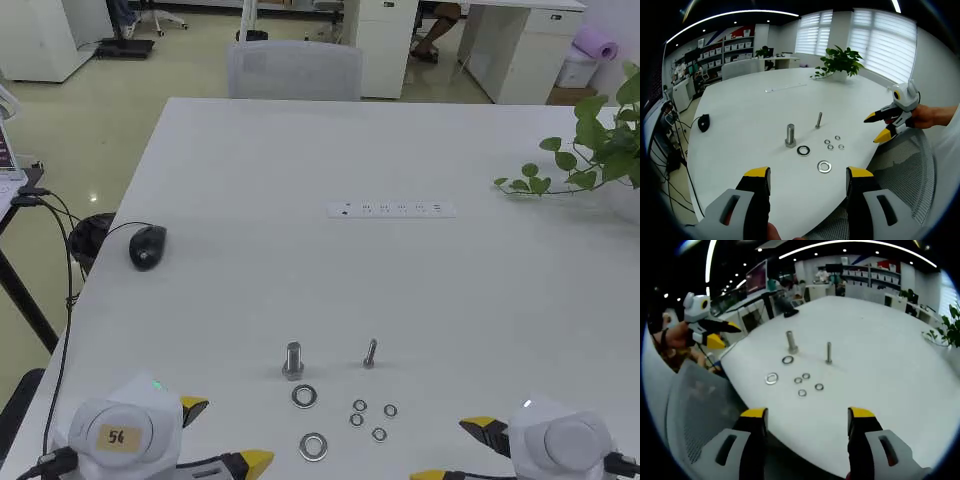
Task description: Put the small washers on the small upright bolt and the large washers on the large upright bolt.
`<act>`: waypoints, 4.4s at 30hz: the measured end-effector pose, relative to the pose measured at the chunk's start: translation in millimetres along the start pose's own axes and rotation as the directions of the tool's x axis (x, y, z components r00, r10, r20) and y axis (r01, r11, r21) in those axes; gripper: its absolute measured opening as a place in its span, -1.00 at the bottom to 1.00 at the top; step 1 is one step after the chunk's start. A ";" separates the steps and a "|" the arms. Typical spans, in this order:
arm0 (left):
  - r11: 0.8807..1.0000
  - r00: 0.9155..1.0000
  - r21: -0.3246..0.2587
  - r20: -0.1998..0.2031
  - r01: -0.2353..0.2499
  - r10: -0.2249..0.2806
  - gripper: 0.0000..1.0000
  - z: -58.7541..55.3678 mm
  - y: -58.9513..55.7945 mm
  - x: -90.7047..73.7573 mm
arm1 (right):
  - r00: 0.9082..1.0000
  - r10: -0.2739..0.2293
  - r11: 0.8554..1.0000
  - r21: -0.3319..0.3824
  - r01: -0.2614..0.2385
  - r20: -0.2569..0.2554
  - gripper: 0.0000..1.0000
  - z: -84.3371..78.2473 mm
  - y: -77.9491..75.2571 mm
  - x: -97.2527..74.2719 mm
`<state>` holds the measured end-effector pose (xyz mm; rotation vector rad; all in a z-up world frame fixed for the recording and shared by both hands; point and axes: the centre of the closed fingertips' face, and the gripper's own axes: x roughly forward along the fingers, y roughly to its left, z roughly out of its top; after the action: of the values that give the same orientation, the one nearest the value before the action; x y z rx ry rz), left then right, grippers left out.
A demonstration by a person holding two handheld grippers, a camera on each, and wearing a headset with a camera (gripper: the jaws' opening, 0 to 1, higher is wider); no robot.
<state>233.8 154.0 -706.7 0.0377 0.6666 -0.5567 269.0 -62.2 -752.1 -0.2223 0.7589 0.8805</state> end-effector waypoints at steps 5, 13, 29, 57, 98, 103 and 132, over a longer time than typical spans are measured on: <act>1.000 1.000 -0.005 0.001 0.001 -0.001 0.21 -0.5 -1.7 0.7 | 1.000 0.000 1.000 -0.002 0.000 -0.001 0.31 2.2 0.0 -0.8; 1.000 1.000 -0.013 0.002 -0.003 0.003 0.21 -4.1 -1.1 -1.4 | 1.000 0.009 1.000 -0.016 -0.009 -0.008 0.31 2.0 4.2 2.0; 0.999 1.000 -0.027 0.012 -0.017 0.018 0.20 -11.4 2.4 -7.5 | 1.000 0.007 1.000 -0.016 -0.007 -0.013 0.31 -5.2 4.8 4.1; 0.999 1.000 -0.026 0.005 -0.030 0.030 0.21 -14.4 -4.4 -9.5 | 0.999 0.027 0.995 -0.099 -0.030 -0.036 0.30 -8.9 0.6 6.9; 0.994 0.996 -0.070 0.024 -0.086 0.088 0.19 -12.5 10.6 -26.3 | 0.946 0.084 0.923 -0.334 -0.193 -0.313 -0.57 -1.2 -19.5 95.5; 0.994 0.996 -0.073 0.027 -0.083 0.085 0.19 -11.2 9.5 -25.7 | 0.940 0.082 0.913 -0.352 -0.204 -0.331 -0.59 -1.8 -19.2 100.3; 0.996 0.997 -0.059 0.029 -0.071 0.073 0.15 -9.7 7.1 -20.3 | 0.907 0.084 0.884 -0.390 -0.259 -0.413 -0.73 -0.8 -23.2 102.0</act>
<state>218.6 171.8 -703.3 -0.0013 0.6483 -0.4673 327.1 -14.6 -825.0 -0.7571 0.9493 1.1978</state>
